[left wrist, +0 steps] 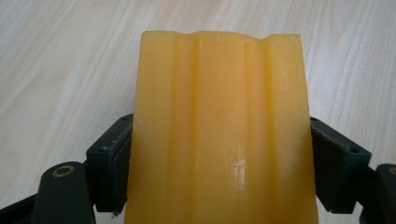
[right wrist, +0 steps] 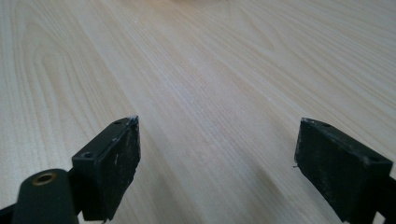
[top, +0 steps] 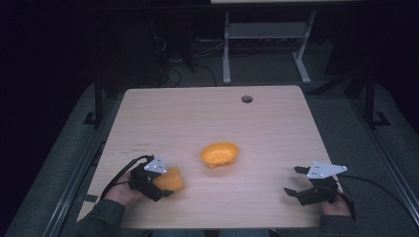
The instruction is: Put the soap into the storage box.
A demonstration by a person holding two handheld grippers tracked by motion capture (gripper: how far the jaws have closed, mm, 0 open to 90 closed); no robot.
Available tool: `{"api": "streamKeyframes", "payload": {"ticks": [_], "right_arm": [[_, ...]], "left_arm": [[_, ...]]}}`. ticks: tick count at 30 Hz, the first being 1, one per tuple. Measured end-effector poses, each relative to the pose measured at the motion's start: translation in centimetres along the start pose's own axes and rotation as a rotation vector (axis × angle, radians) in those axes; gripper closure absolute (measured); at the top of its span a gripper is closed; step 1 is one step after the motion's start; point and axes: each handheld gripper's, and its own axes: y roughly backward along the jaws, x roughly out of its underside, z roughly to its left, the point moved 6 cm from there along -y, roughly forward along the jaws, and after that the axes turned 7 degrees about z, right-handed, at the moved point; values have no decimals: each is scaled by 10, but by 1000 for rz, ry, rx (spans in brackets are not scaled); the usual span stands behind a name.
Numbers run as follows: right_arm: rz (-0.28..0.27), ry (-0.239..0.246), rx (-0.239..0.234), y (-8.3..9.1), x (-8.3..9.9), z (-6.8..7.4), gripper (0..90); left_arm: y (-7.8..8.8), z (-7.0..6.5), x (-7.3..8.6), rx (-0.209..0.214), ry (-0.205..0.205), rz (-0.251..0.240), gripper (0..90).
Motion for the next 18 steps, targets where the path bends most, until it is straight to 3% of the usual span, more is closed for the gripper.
{"api": "streamKeyframes", "payload": {"ticks": [11,12,18], "right_arm": [[-8,15,-2,0,-3,2,137],[-10,15,-1,0,-3,2,137],[-13,14,-2,0,-3,2,137]], "left_arm": [[13,6,-16,-16,-32,2,206],[12,6,-18,-18,-21,-5,206],[13,11,-22,-21,-44,27,206]]}}
